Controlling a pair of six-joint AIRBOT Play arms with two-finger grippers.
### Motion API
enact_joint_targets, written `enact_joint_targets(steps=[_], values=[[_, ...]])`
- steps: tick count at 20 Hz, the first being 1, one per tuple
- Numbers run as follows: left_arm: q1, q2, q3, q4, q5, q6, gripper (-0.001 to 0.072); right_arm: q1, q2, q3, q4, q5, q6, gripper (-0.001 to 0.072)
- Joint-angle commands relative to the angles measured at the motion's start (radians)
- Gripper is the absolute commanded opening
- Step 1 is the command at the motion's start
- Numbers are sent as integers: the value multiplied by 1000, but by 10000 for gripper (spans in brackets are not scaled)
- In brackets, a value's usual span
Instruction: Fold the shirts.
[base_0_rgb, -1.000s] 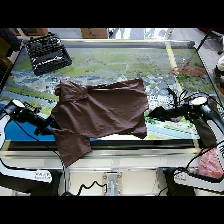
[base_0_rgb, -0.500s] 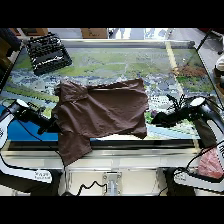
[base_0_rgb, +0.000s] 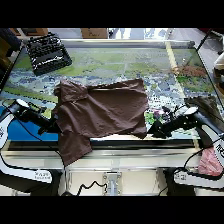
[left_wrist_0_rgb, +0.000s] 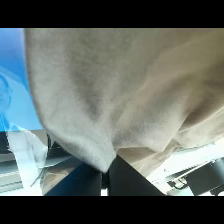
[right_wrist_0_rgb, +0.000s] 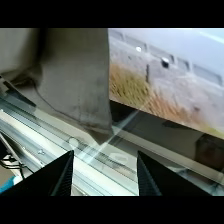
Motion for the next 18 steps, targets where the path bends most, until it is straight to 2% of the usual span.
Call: enact_joint_targets(steps=[1,9,11,12,14,18], values=[[0,0,0,0,-8,8,9,3,-30,-61,166,-72,-71,456],[0,0,0,1,-9,12,9,126,-114,-61,174,-162,-93,455],[0,0,0,1,-12,12,9,149,-116,-60,211,-190,-115,415],[0,0,1,1,-12,12,9,151,-116,-60,237,-191,-135,326],[0,0,1,0,-13,20,9,153,-116,-60,291,-192,-202,29],[0,0,1,-40,-40,148,8,153,-114,-34,316,-195,-261,23]])
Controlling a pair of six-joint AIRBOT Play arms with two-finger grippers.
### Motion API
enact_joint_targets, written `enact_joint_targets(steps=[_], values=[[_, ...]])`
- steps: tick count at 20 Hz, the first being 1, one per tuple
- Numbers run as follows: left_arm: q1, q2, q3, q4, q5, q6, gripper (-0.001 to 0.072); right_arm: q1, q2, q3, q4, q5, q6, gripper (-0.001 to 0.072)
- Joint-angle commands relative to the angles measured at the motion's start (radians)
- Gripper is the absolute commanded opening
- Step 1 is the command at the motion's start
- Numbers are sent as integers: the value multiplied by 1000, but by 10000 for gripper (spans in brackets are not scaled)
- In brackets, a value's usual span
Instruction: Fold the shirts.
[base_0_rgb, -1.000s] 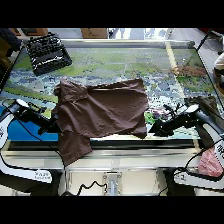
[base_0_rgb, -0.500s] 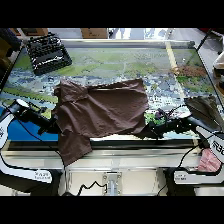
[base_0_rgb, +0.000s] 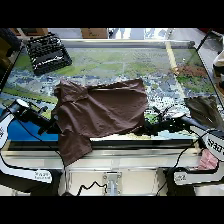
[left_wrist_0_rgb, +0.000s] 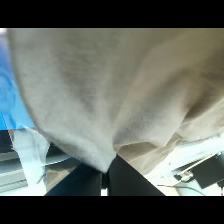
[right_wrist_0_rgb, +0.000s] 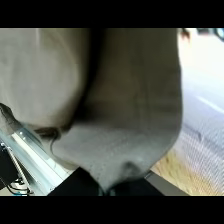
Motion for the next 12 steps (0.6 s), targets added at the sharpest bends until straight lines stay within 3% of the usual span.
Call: enact_joint_targets(steps=[1,7,12], values=[[0,3,1,-74,-31,118,8,5,8,31,44,6,-71,22],[1,140,2,-438,-61,280,7,4,229,200,-52,-41,-71,19],[3,407,129,-600,-89,296,7,-23,561,377,-284,-35,29,18]])
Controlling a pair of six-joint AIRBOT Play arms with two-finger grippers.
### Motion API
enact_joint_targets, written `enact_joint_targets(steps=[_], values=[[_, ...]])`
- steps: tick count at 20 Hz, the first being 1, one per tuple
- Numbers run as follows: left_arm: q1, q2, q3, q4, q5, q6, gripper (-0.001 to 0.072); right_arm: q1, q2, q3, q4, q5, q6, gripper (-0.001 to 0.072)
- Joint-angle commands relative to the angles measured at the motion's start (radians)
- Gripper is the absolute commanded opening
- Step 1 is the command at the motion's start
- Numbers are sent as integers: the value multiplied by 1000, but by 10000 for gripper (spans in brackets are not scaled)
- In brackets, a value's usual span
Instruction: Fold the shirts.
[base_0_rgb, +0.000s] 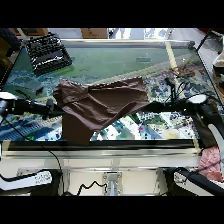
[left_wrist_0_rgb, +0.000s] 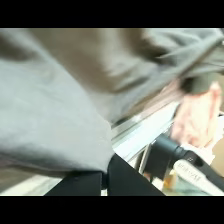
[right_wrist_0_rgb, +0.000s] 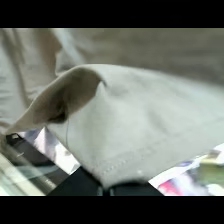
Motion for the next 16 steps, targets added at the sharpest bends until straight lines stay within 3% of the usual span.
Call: enact_joint_targets(steps=[1,8,13,16], values=[[2,195,111,-147,-21,19,7,-51,240,114,-116,10,62,18],[2,451,588,-225,32,-74,7,-256,654,420,-224,62,113,16],[2,452,868,-171,144,-118,6,-256,662,653,-285,72,122,16],[2,444,876,1,148,-154,6,-256,615,654,-318,93,137,16]])
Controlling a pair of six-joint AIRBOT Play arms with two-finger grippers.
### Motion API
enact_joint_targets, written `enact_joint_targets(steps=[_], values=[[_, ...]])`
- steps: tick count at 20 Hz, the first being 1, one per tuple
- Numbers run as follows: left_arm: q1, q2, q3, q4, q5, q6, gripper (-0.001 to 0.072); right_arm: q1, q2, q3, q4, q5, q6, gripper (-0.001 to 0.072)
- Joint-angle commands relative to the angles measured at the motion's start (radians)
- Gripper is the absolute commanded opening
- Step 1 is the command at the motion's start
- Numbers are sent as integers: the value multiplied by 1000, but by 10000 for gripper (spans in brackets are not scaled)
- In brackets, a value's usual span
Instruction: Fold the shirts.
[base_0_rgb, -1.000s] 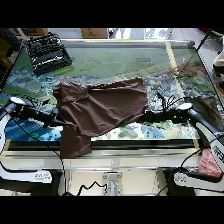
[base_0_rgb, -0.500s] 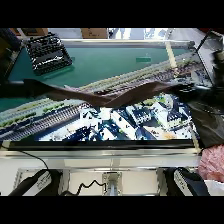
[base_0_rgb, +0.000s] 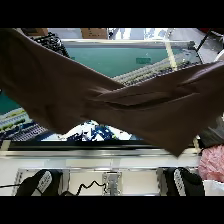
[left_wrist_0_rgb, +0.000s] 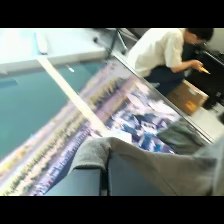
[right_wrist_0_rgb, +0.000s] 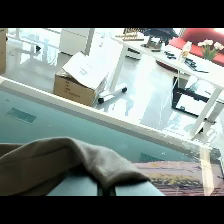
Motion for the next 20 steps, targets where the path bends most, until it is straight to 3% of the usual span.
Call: enact_joint_targets(steps=[1,2,4,11,14,20], values=[[0,-14,57,251,45,-74,7,-3,-51,40,-53,18,19,16],[0,-35,56,371,42,-137,7,-3,-91,33,-51,32,21,16],[0,-84,56,517,-2,-166,6,-3,-180,4,-34,77,24,16],[-37,-240,-195,528,-24,-126,6,-3,-492,-197,142,87,-48,17],[-89,-307,-288,525,84,-117,7,1,-586,-236,232,50,-113,17],[-157,-340,-264,428,335,-116,5,30,-605,-231,230,-101,-136,16]])
